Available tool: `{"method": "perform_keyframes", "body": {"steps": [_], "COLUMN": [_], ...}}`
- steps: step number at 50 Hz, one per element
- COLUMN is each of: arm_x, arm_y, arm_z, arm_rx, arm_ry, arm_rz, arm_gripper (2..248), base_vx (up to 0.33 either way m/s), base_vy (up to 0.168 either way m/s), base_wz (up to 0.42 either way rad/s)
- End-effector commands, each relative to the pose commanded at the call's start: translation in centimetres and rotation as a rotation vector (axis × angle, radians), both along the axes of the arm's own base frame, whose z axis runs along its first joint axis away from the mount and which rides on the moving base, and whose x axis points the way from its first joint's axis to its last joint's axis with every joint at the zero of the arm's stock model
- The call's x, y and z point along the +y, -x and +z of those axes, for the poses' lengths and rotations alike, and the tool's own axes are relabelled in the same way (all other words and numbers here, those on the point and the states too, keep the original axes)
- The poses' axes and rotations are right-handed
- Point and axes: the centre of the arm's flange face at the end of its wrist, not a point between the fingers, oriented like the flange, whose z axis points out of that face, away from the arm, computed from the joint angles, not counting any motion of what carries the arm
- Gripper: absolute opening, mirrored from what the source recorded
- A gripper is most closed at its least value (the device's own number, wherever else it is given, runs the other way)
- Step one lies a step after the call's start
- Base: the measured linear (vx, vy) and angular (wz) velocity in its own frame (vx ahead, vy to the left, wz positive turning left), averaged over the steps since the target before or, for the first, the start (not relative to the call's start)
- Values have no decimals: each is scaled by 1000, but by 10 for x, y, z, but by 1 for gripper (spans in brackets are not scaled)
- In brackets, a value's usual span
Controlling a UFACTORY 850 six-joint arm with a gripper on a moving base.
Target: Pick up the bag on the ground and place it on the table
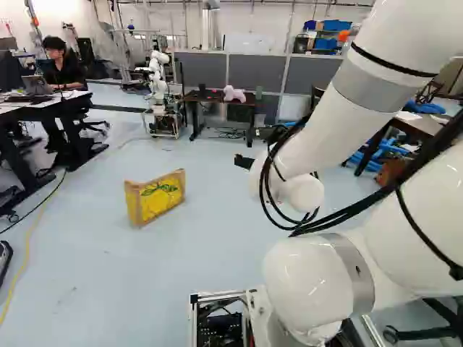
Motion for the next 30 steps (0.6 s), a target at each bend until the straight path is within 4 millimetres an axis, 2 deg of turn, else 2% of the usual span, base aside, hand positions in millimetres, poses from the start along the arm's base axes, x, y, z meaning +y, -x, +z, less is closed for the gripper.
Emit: {"method": "perform_keyframes", "body": {"steps": [30], "arm_x": [0], "arm_y": [0], "arm_z": [0], "arm_rx": [0], "arm_ry": [0], "arm_rz": [0], "arm_gripper": [247], "base_vx": [0], "base_vy": [0], "base_wz": [0]}}
